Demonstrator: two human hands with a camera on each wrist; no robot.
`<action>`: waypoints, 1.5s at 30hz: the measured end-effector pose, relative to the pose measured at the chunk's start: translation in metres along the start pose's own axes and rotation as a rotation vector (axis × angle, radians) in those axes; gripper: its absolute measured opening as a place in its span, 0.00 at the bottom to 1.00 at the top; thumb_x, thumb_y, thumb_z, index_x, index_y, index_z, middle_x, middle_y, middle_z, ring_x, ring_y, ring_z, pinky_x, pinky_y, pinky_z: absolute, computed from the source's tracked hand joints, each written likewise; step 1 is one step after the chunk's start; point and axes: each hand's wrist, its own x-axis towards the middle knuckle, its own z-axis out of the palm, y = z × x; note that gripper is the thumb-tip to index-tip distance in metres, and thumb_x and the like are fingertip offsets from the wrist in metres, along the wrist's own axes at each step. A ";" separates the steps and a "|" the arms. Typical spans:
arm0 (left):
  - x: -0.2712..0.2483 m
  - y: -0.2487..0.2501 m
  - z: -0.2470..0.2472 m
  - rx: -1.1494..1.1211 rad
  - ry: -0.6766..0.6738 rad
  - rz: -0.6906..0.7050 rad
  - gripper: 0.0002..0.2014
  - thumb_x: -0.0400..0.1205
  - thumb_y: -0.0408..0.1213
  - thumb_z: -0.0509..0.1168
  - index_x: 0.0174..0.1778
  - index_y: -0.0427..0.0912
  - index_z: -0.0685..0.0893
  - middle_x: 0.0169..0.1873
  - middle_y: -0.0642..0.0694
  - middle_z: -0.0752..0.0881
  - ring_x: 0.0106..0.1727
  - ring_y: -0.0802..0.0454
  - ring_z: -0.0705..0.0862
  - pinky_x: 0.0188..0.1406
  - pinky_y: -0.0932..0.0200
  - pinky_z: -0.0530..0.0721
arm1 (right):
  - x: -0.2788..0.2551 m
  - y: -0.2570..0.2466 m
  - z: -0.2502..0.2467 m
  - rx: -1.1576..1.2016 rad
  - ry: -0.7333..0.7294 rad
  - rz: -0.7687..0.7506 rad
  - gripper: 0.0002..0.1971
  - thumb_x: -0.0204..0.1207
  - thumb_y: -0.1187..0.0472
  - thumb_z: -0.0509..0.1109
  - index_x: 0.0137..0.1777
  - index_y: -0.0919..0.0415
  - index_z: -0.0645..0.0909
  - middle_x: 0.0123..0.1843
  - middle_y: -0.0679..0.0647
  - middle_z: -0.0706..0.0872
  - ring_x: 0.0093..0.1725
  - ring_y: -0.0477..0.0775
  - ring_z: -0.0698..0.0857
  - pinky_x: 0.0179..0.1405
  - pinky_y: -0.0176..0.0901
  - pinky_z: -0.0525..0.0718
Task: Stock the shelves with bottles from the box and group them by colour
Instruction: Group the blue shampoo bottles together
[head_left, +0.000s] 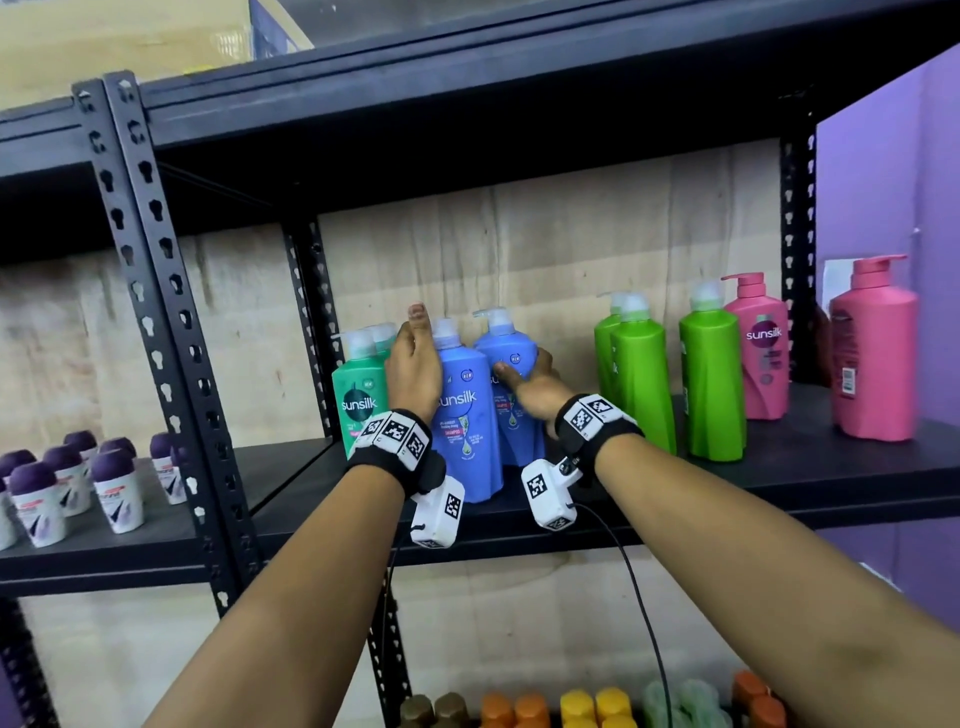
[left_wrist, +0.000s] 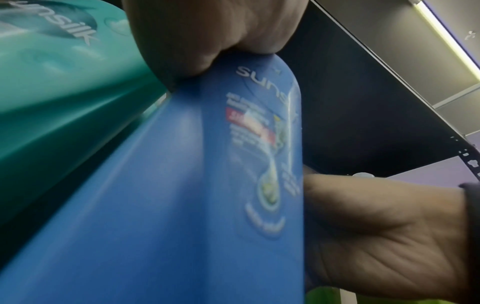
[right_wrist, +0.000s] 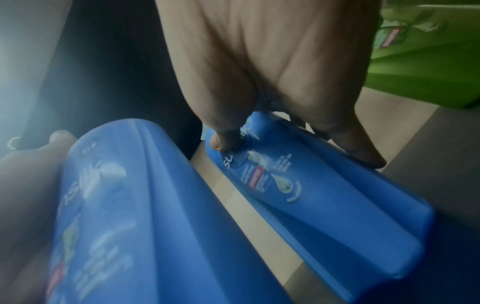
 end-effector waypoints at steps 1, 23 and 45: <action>-0.001 -0.002 0.001 0.000 -0.011 0.003 0.31 0.88 0.67 0.45 0.57 0.48 0.86 0.63 0.39 0.86 0.62 0.47 0.82 0.60 0.62 0.67 | 0.002 0.000 0.001 0.018 -0.005 0.001 0.42 0.81 0.40 0.70 0.86 0.58 0.54 0.80 0.64 0.70 0.76 0.66 0.75 0.76 0.62 0.76; 0.004 -0.017 0.006 -0.100 -0.027 -0.006 0.29 0.85 0.68 0.54 0.40 0.42 0.77 0.29 0.58 0.79 0.34 0.59 0.77 0.43 0.57 0.79 | 0.010 -0.001 0.007 0.101 -0.049 0.055 0.41 0.80 0.41 0.72 0.82 0.57 0.53 0.72 0.60 0.79 0.68 0.64 0.83 0.69 0.62 0.82; -0.078 -0.064 0.009 -0.177 -0.209 -0.202 0.40 0.73 0.69 0.66 0.68 0.42 0.67 0.63 0.48 0.86 0.59 0.55 0.88 0.64 0.52 0.85 | -0.068 0.043 0.010 0.221 -0.030 -0.051 0.31 0.82 0.39 0.68 0.78 0.54 0.69 0.72 0.49 0.82 0.66 0.44 0.82 0.56 0.26 0.78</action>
